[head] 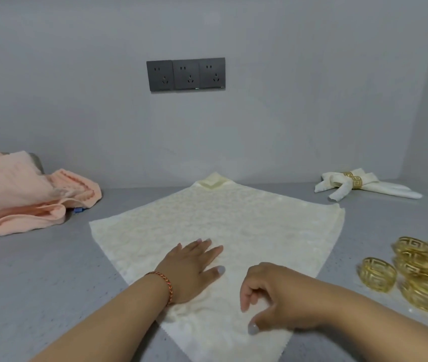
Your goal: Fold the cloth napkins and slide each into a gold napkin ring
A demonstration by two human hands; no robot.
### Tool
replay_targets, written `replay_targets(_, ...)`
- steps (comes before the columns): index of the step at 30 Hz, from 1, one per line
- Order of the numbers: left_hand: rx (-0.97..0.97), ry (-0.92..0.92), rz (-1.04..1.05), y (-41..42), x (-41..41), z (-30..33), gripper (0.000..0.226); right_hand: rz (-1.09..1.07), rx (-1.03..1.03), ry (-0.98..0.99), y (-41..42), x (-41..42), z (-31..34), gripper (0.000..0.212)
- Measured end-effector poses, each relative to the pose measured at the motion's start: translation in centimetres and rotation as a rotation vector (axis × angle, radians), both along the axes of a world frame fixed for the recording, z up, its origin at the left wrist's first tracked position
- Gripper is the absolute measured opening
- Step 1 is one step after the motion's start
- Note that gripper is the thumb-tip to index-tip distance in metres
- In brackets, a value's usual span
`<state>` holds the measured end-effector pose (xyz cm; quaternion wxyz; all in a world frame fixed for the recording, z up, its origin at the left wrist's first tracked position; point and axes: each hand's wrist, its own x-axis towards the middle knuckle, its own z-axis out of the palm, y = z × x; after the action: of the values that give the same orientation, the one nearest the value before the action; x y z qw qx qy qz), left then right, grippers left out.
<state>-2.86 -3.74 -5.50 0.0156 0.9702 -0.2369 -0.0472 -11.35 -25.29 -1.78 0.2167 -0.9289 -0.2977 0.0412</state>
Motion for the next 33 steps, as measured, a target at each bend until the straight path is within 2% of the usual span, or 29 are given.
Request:
replay_targets(2,-0.004,-0.015,-0.001,0.0,0.1,-0.1,0.061,0.026,0.024,0.028,0.4,-0.3,-0.1,0.017)
replay_targets(5,-0.009,-0.017,0.003,0.0,-0.2,0.1,0.066,0.030,0.032,0.057,0.6,-0.5,-0.3,0.013)
replay_targets(9,-0.019,-0.007,-0.003,0.1,-0.9,0.2,0.096,0.070,0.049,0.051,0.4,-1.2,0.0,0.016)
replay_targets(13,-0.029,-0.017,-0.008,0.4,-2.1,0.1,0.099,0.205,-0.049,0.100,0.3,-1.9,-0.6,0.022)
replay_targets(15,-0.026,-0.013,-0.013,0.6,-3.0,0.0,0.099,0.343,-0.140,0.006,1.4,-2.0,-0.9,0.031)
replay_targets(17,-0.023,-0.010,-0.014,0.8,-3.8,0.0,0.097,0.238,-0.074,-0.331,1.4,-0.6,-3.4,0.040)
replay_targets(18,-0.025,-0.011,-0.014,0.9,-4.2,0.0,0.096,0.158,-0.091,-0.341,1.6,-1.3,-4.1,0.043)
replay_targets(19,-0.033,-0.015,-0.015,1.0,-4.5,0.0,0.096,0.082,0.013,-0.226,2.8,-2.3,-4.1,0.045)
replay_targets(20,-0.038,-0.014,-0.015,1.1,-4.7,0.0,0.096,0.084,0.030,-0.204,2.9,-3.0,-3.9,0.042)
replay_targets(21,-0.039,-0.006,-0.011,1.2,-4.8,0.0,0.097,0.191,0.060,-0.021,3.1,-3.2,-2.0,0.033)
replay_targets(22,-0.057,0.004,-0.009,1.2,-4.9,0.2,0.097,0.197,0.095,0.177,2.0,-3.1,-0.2,0.020)
replay_targets(23,-0.074,0.020,-0.005,1.3,-4.8,0.3,0.097,0.202,0.150,0.280,0.6,-3.8,1.2,0.014)
replay_targets(25,-0.207,0.087,0.028,1.0,-4.8,0.8,0.080,0.030,0.286,0.205,-0.2,-3.6,1.8,0.019)
replay_targets(26,-0.433,0.186,0.066,1.0,-5.1,1.6,0.063,-0.101,0.318,0.153,0.2,-2.9,2.1,0.023)
replay_targets(27,-0.711,0.369,0.107,1.3,-5.6,2.3,0.053,-0.165,0.388,0.109,1.0,-2.4,2.1,0.025)
replay_targets(28,-0.953,0.598,0.130,1.9,-5.7,2.9,0.056,-0.235,0.434,0.080,1.3,-1.5,1.4,0.026)
replay_targets(29,-1.075,0.753,0.139,2.4,-5.7,3.7,0.062,-0.291,0.508,0.057,1.3,-0.6,1.2,0.025)
replay_targets(30,-1.083,0.768,0.104,2.9,-5.7,4.6,0.064,-0.338,0.566,0.037,0.9,-0.2,1.8,0.025)
replay_targets(31,-1.023,0.703,0.073,3.4,-5.7,5.2,0.058,-0.378,0.606,0.014,0.7,0.3,2.2,0.024)
replay_targets(33,-0.771,0.424,0.036,3.5,-5.9,5.4,0.045,-0.370,0.633,-0.017,0.8,0.6,2.4,0.024)
